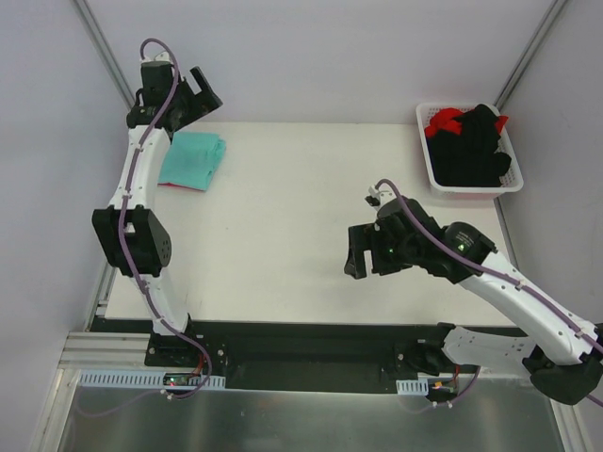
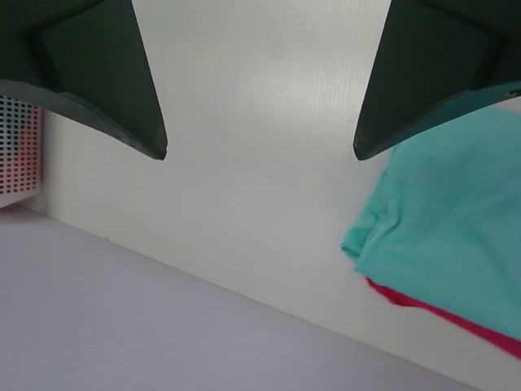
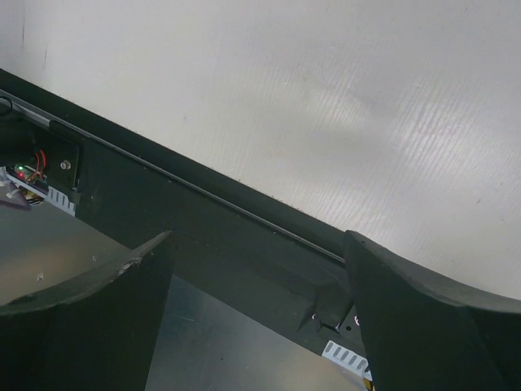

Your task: Fold and stack the t-shirts

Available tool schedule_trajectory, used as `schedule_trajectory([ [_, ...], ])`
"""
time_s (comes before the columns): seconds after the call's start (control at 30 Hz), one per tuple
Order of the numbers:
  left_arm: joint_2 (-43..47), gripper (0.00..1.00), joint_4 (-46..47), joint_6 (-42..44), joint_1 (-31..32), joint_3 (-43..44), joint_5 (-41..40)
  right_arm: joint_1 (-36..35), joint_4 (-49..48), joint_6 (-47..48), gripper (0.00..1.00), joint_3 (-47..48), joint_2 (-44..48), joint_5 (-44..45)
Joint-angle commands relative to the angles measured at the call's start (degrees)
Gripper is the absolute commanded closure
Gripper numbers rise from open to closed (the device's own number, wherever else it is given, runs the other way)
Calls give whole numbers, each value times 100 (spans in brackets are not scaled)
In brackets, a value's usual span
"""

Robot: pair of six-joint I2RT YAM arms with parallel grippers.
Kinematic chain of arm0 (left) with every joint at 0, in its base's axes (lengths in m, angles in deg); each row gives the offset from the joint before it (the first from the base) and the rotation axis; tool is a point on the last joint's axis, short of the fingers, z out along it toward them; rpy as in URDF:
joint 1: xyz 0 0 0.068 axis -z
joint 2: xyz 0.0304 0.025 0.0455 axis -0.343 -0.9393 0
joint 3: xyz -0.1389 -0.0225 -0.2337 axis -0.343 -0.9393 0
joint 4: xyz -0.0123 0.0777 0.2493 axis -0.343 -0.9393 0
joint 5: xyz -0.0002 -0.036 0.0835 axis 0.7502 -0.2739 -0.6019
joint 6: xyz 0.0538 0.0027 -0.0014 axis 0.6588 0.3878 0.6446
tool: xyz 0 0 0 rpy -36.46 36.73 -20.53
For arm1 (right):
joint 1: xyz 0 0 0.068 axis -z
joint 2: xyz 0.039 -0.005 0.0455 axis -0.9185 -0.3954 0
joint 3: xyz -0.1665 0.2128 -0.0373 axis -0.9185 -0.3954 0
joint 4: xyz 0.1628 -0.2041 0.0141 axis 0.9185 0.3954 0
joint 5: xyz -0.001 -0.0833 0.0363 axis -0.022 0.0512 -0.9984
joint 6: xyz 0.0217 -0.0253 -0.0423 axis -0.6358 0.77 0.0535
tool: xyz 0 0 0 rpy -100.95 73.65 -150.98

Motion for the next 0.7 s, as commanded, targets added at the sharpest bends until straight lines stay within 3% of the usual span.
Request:
schedule_trajectory([
  [0.0, 547, 1, -707, 312, -140, -1069, -1496, -103, -130, -120, 13, 67, 185, -48],
  [0.2, 409, 1, -690, 347, -307, -1705, -2001, -138, -112, -181, 12, -91, 474, 13],
  [0.67, -778, 1, -988, 453, -316, -1249, -2159, -164, -86, -234, 12, -250, 721, 110],
])
